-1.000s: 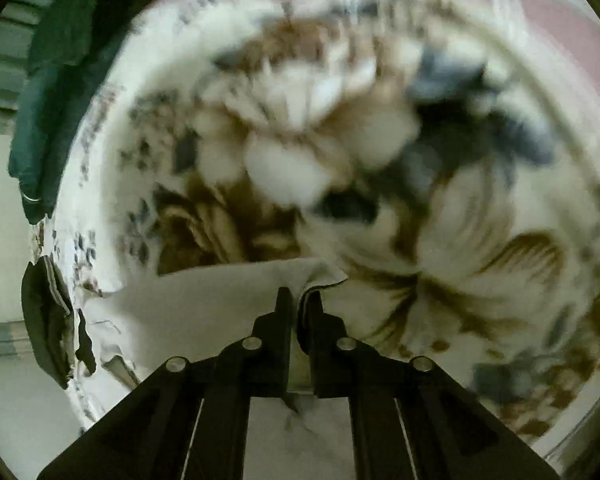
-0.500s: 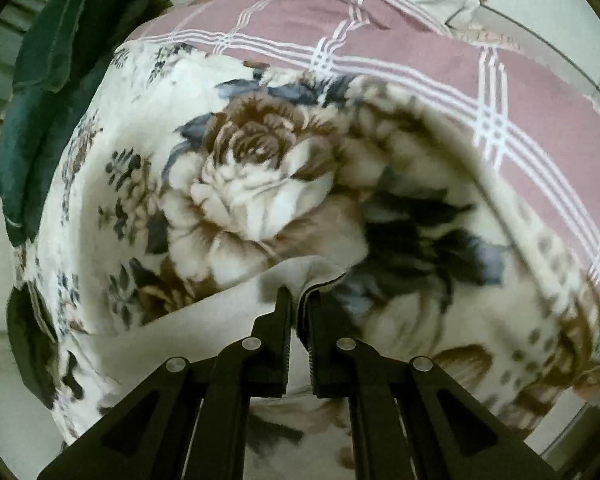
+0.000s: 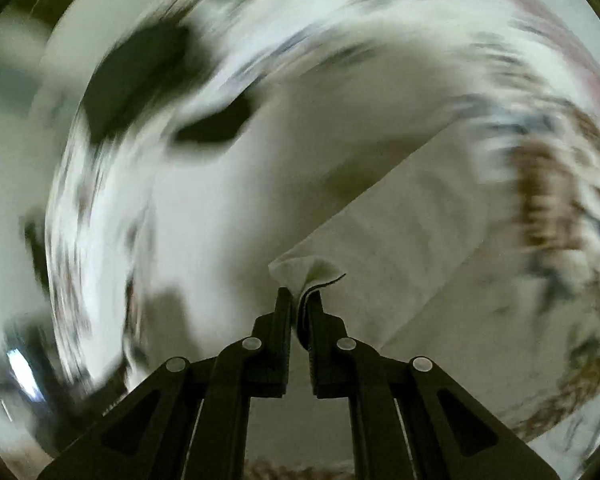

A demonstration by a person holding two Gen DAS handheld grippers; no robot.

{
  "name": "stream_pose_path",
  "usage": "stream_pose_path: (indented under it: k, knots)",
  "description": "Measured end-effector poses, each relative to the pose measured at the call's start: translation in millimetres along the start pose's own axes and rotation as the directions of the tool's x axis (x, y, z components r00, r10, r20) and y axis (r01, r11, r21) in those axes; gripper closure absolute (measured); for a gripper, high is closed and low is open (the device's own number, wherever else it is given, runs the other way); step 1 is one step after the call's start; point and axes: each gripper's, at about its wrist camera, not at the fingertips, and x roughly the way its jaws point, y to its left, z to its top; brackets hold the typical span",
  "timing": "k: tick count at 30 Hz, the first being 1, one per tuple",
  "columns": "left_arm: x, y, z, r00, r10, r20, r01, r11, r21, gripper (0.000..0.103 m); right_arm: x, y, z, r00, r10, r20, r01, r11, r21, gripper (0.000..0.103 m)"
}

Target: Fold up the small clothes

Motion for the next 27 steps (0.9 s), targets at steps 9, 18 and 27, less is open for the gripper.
stream_pose_path:
  k: [9, 18, 27]
  knots:
    - [29.2, 87.5, -33.3, 0.996, 0.083, -0.024, -0.084, 0.994, -0.063, 0.0, 104.9, 154.0, -117.6, 0.974, -0.165, -0.154, 0.101, 0.928, -0.359, 0.096]
    - [58.0, 121.5, -56.4, 0.993, 0.036, -0.109, -0.054, 0.985, -0.164, 0.0, 138.3, 191.5, -163.4, 0.957, -0.238, -0.166, 0.139, 0.879, -0.457, 0.096]
    - [110.1, 185.6, -65.1, 0.923, -0.352, -0.157, 0.228, 0.829, -0.511, 0.0, 141.4, 123.9, -152.2, 0.936, 0.116, -0.332, -0.125, 0.992, -0.005, 0.039]
